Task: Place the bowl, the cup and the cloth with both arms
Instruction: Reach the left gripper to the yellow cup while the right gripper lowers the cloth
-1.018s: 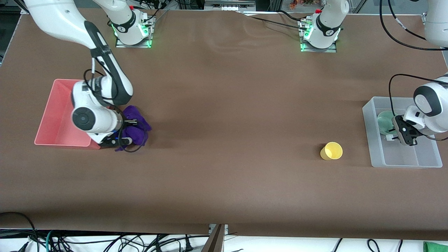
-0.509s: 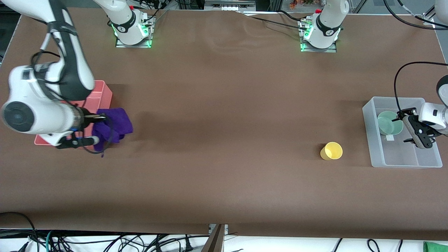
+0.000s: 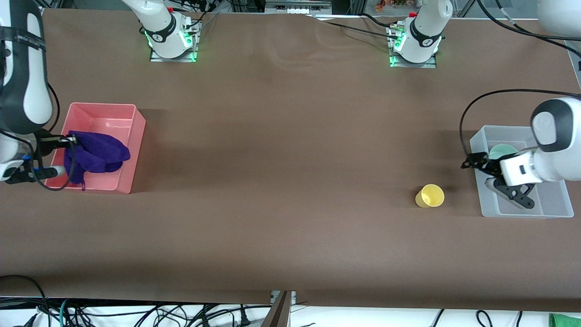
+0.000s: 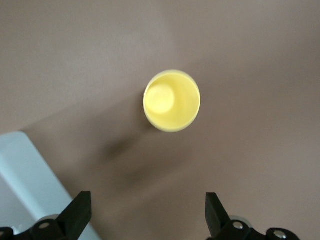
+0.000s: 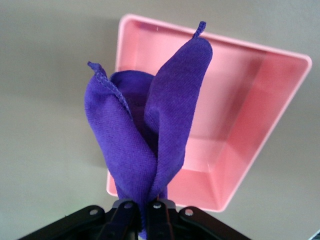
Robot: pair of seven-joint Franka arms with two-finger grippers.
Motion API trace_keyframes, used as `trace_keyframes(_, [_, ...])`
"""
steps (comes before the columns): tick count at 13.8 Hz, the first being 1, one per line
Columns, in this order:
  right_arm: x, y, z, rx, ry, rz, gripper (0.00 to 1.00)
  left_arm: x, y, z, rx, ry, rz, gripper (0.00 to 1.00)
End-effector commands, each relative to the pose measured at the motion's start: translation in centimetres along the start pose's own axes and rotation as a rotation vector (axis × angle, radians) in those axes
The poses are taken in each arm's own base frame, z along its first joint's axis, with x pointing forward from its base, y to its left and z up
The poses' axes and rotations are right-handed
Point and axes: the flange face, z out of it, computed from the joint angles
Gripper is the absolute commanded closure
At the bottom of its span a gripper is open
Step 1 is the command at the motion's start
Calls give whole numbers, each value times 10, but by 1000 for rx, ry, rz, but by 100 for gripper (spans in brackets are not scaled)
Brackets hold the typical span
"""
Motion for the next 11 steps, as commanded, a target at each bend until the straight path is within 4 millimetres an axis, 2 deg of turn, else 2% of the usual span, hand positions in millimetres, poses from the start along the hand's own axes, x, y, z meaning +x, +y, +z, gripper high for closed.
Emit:
trace_keyframes(1, [-15,16,-3,-1,-19,-18,100,23,0,28,25,73,-79,6])
trace_keyframes(2, [-14,17,3,4,-32,-19,100,28,-1,41,34,84,-115,9])
trace_keyframes(4, [-16,22,19,13,-62,-20,100,35,5,53,5,147,-217,15])
trace_keyframes(5, [-16,24,26,17,-74,-24,100,37,1,60,-1,180,-244,17])
trace_keyframes(7, [-17,30,34,22,-86,-16,100,36,-7,87,24,196,-261,22])
trace_keyframes(8, [-15,30,39,22,-89,-17,100,33,-7,100,35,197,-263,34])
trace_keyframes(9, [-13,29,41,20,-87,-19,100,27,-7,112,36,177,-253,62])
trace_keyframes(10, [-10,30,47,20,-86,-20,100,23,-5,120,31,159,-250,80])
trace_keyframes(11, [-8,30,50,15,-79,-21,81,20,-3,130,27,142,-249,84])
